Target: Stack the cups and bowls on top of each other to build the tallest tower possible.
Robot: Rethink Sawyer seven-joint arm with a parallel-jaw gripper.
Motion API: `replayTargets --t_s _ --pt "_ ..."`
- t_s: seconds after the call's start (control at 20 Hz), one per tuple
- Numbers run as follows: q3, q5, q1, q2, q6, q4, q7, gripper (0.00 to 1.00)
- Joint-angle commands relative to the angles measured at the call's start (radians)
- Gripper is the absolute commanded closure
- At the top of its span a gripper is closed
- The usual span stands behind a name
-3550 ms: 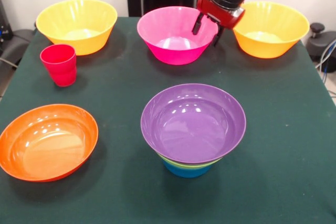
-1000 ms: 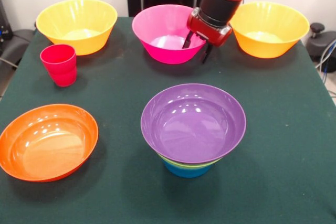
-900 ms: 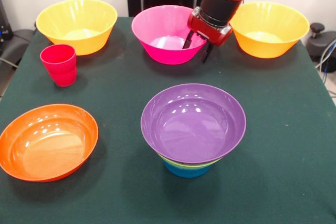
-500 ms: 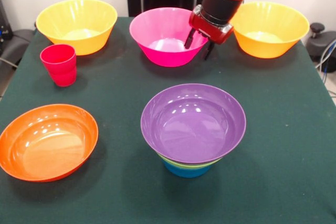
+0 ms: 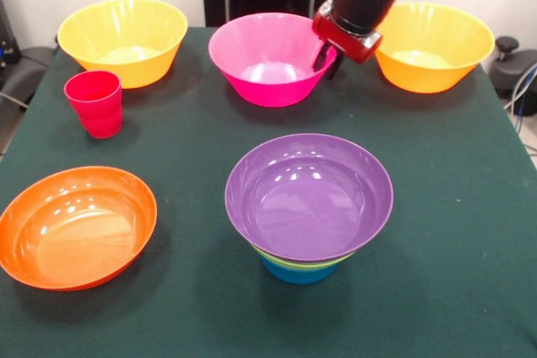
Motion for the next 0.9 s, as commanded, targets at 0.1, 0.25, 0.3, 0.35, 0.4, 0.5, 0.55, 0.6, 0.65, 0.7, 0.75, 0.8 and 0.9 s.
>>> replayTargets --t_s 0.1,0.25,0.3,0.35,0.4,0.5,0.55,0.6,0.65,0.7,0.75,0.8,0.9 --pt "0.075 0.062 0.020 0.021 0.101 -0.078 0.218 1.00" --pt "0.077 0.059 0.015 0.018 0.110 -0.084 0.209 1.00" --pt "0.076 0.058 0.015 0.018 0.113 -0.086 0.208 1.00" --pt "0.072 0.057 0.017 0.019 0.120 -0.090 0.207 1.00" --pt "0.071 0.057 0.016 0.020 0.125 -0.094 0.205 1.00" --pt "0.065 0.054 0.017 0.022 0.135 -0.104 0.203 1.00" --pt "0.063 0.053 0.017 0.023 0.141 -0.109 0.199 1.00" --pt "0.054 0.045 0.019 0.024 0.147 -0.118 0.192 1.00" --pt "0.045 0.038 0.021 0.025 0.153 -0.128 0.185 1.00" --pt "0.035 0.032 0.023 0.023 0.165 -0.136 0.181 1.00" --pt "0.024 0.025 0.024 0.020 0.177 -0.145 0.174 1.00" --pt "0.024 0.021 0.022 0.017 0.179 -0.146 0.170 1.00" --pt "0.016 0.008 0.008 0.001 0.205 -0.158 0.149 1.00"
